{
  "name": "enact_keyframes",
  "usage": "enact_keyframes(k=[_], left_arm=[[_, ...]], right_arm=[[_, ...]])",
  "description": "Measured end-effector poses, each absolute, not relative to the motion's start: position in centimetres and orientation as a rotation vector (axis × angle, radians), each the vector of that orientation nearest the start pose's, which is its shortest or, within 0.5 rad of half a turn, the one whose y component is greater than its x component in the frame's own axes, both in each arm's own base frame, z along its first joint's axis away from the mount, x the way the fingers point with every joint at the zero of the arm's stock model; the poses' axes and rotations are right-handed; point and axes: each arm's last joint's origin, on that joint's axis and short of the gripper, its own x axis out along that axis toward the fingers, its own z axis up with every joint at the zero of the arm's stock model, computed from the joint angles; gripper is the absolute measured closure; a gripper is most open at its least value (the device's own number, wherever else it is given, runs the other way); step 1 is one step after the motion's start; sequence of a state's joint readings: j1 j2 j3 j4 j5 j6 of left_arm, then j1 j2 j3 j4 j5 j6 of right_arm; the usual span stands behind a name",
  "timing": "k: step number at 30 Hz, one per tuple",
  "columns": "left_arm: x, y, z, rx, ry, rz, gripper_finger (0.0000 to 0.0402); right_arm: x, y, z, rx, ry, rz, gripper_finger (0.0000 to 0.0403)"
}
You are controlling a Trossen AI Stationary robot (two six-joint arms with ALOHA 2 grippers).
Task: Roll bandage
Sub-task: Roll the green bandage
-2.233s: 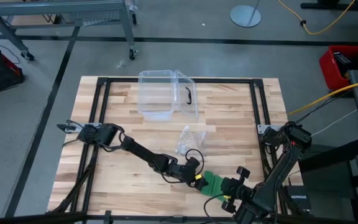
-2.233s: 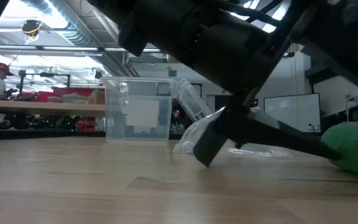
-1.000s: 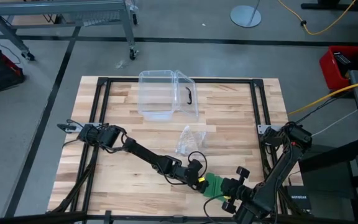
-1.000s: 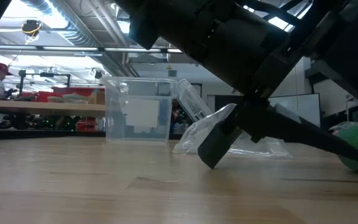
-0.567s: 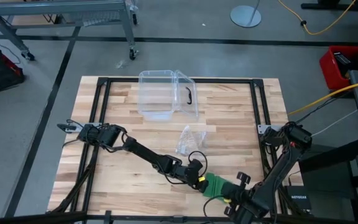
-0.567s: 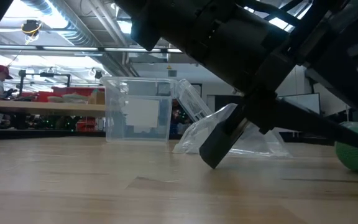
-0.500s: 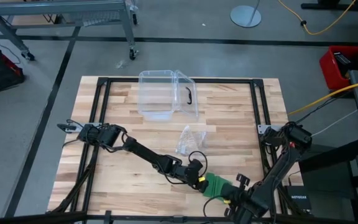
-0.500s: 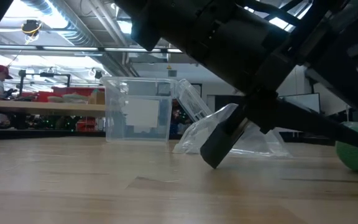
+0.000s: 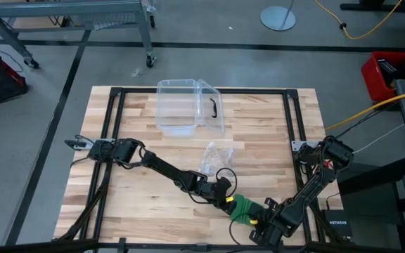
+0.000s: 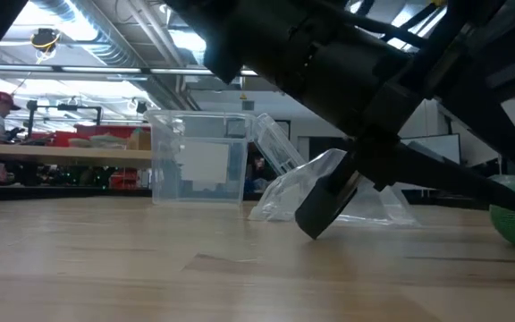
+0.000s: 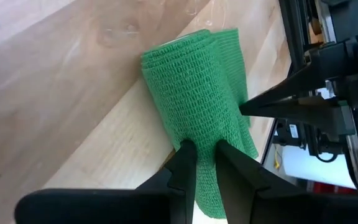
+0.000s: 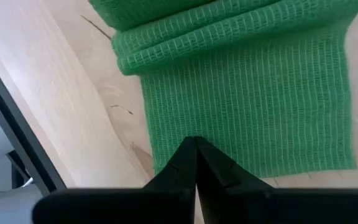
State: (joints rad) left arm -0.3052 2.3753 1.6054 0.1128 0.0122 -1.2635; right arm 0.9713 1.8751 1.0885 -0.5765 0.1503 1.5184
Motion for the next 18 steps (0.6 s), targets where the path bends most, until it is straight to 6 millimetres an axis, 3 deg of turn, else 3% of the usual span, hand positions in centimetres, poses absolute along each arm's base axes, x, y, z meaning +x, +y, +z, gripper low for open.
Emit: enact_keyframes(k=[9, 14, 18], left_arm=[[48.0, -13.4, 9.6, -1.137, 0.888, 0.141, 0.0354], [47.4, -12.3, 9.6, -1.107, 0.964, 0.217, 0.0379], [47.2, -11.7, 11.0, -1.060, 0.966, 0.207, 0.0399]], right_arm=[[18.2, 28.3, 12.9, 0.582, 1.382, -0.272, 0.0397], [17.6, 28.8, 13.0, 0.599, 1.393, -0.273, 0.0397], [17.9, 29.2, 13.4, 0.586, 1.351, -0.263, 0.0398]])
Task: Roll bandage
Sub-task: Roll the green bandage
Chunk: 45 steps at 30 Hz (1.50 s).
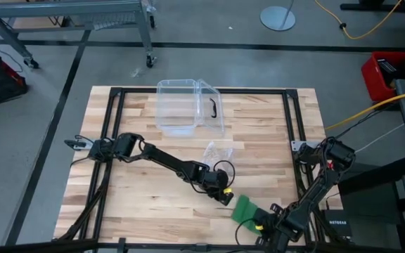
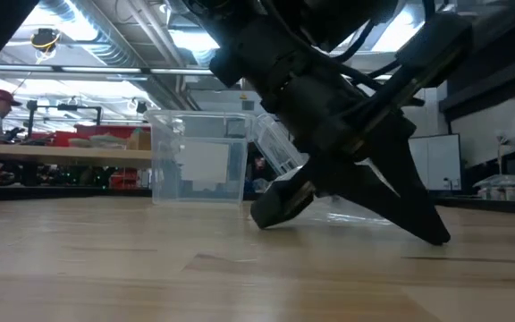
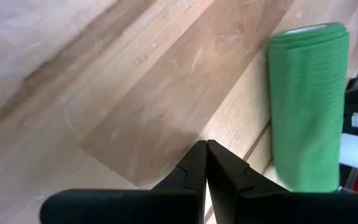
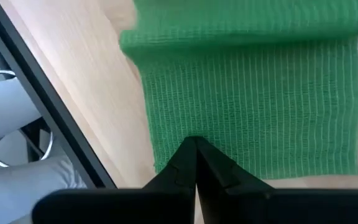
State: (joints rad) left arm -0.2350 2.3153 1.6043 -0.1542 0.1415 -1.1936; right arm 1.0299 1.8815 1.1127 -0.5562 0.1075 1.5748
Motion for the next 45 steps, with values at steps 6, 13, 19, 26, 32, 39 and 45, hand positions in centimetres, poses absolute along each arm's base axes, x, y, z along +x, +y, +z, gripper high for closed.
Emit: enact_keyframes(k=[6, 13, 19, 26, 32, 39, 45], left_arm=[[47.1, -11.2, 11.8, -0.997, 0.965, 0.179, 0.0398], [46.8, -10.8, 12.1, -0.875, 0.994, 0.148, 0.0400], [46.4, -10.9, 13.3, -0.693, 0.943, 0.150, 0.0401], [46.6, -11.3, 15.1, -0.530, 0.830, 0.127, 0.0401], [46.3, -12.3, 15.1, -0.528, 0.847, 0.112, 0.0401], [46.1, -14.7, 15.1, -0.514, 0.812, 0.046, 0.0401], [46.3, -16.2, 13.2, -0.542, 0.804, 0.023, 0.0401]], right_arm=[[18.2, 29.3, 13.8, 0.535, 1.285, -0.261, 0.0397], [17.8, 29.5, 13.7, 0.527, 1.249, -0.277, 0.0398], [16.1, 30.0, 13.7, 0.596, 1.284, -0.360, 0.0398], [15.3, 30.3, 13.8, 0.670, 1.329, -0.410, 0.0398], [15.5, 30.8, 14.4, 0.692, 1.360, -0.393, 0.0398], [15.6, 31.1, 14.8, 0.707, 1.384, -0.382, 0.0398], [15.6, 31.1, 14.8, 0.708, 1.387, -0.382, 0.0398]])
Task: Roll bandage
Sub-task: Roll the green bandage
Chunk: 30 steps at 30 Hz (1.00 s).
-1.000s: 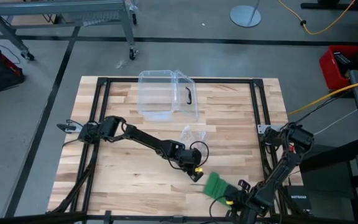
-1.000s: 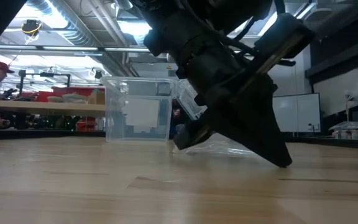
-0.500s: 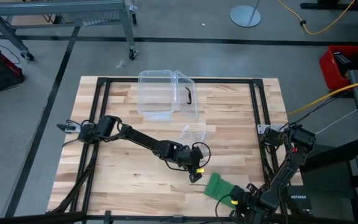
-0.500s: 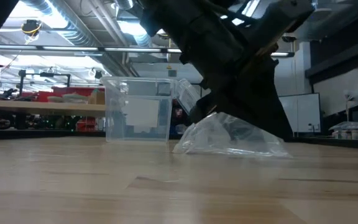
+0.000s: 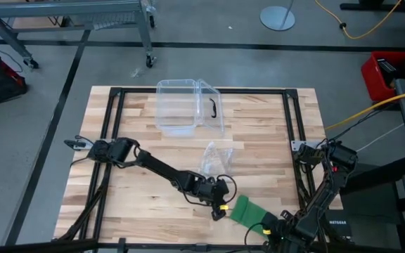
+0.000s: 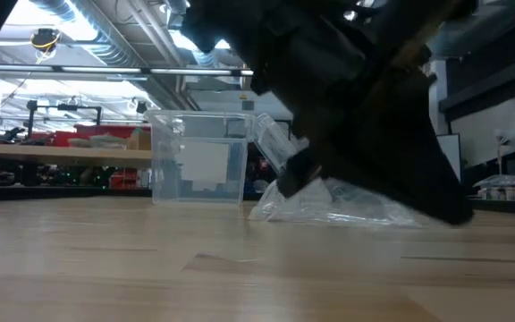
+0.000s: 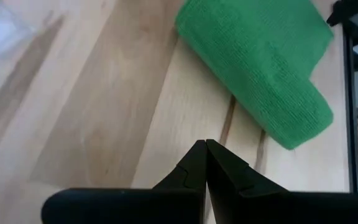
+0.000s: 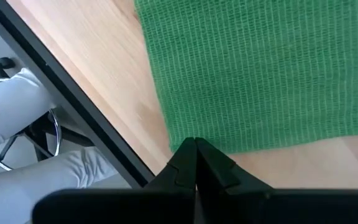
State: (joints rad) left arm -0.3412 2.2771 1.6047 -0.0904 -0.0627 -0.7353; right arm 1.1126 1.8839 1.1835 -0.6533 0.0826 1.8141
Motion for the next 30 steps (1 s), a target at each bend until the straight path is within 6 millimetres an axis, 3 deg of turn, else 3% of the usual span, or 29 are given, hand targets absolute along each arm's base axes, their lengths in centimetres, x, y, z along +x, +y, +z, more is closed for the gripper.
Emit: enact_keyframes(k=[8, 17, 26, 30], left_arm=[[47.2, -16.5, 13.3, -0.607, 0.687, -0.015, 0.0401], [47.3, -16.5, 12.8, -0.619, 0.690, -0.007, 0.0401], [47.2, -15.7, 14.0, -0.551, 0.697, -0.013, 0.0401], [47.1, -15.7, 14.1, -0.534, 0.701, -0.019, 0.0401]], right_arm=[[15.9, 31.0, 14.8, 0.715, 1.381, -0.388, 0.0398], [18.0, 29.8, 14.9, 0.707, 1.317, -0.414, 0.0398], [18.2, 29.5, 18.7, 0.559, 1.232, -0.562, 0.0398], [18.9, 28.6, 19.1, 0.532, 1.211, -0.621, 0.0398]])
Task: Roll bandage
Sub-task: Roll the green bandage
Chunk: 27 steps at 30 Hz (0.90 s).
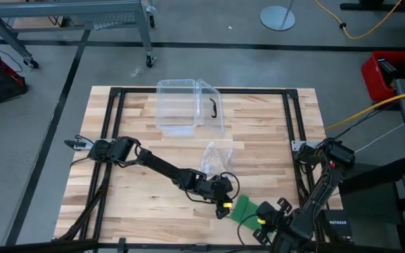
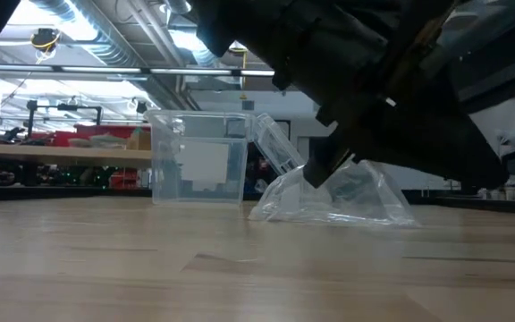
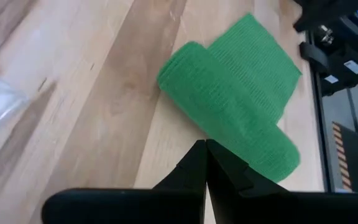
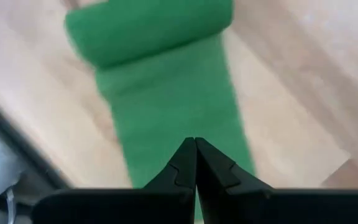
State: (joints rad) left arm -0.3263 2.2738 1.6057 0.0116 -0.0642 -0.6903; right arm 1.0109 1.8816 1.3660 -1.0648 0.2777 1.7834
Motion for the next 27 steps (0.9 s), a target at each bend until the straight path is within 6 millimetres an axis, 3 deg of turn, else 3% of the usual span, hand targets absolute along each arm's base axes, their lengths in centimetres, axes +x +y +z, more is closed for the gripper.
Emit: enact_keyframes(k=[13, 27], left_arm=[[46.7, -16.3, 13.9, -0.473, 0.729, -0.037, 0.0401], [46.5, -17.2, 13.5, -0.498, 0.737, -0.041, 0.0401]], right_arm=[[22.4, 26.2, 18.3, 0.470, 1.222, -0.623, 0.0398], [23.7, 27.6, 14.6, 0.492, 1.224, -0.609, 0.0398]])
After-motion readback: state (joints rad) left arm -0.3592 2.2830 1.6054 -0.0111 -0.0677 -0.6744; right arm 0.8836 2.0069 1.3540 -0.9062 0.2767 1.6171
